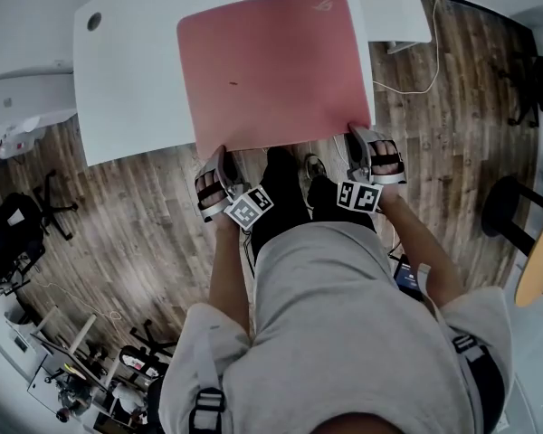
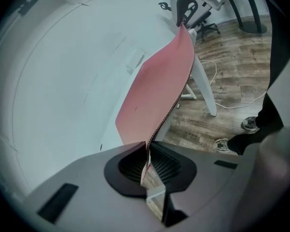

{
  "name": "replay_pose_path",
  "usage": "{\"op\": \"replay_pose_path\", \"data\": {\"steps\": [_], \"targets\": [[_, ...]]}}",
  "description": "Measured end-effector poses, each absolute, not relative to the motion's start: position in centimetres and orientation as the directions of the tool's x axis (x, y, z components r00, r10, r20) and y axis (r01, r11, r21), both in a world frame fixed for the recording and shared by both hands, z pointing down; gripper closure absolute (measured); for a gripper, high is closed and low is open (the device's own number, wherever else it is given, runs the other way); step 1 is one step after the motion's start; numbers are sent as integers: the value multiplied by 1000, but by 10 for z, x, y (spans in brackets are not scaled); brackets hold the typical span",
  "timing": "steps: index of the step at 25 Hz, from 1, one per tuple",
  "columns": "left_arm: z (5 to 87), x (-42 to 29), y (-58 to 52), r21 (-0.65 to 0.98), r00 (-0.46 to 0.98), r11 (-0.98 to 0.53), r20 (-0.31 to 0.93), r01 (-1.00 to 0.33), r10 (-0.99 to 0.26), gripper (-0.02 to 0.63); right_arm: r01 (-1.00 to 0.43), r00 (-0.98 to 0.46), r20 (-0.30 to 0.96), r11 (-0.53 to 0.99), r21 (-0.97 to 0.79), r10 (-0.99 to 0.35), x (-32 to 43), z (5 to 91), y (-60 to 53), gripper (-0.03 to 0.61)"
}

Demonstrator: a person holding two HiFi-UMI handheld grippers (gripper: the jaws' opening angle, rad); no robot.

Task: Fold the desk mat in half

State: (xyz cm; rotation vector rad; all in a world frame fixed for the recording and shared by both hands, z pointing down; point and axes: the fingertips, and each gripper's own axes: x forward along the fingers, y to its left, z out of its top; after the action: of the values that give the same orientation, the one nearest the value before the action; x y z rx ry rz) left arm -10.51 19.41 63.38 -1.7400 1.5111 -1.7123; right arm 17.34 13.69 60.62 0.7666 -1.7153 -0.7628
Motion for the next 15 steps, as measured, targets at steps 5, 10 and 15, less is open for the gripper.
{"op": "replay_pose_path", "data": {"steps": [5,10,15], "targets": [[622,-109,182,-710,-219,-431,625,-557,-749,575,-270,-237,653,694,667,-719,173,600,124,514],[620,-111,160,-670,-193,-456,662,-585,-724,575,-359,-213,740,756,548,-638,172,612,110,518],[633,-113,132,-645,-156,-526,701,-555,-696,575,-411,-190,803,789,457,-564,170,620,93,518]]}}
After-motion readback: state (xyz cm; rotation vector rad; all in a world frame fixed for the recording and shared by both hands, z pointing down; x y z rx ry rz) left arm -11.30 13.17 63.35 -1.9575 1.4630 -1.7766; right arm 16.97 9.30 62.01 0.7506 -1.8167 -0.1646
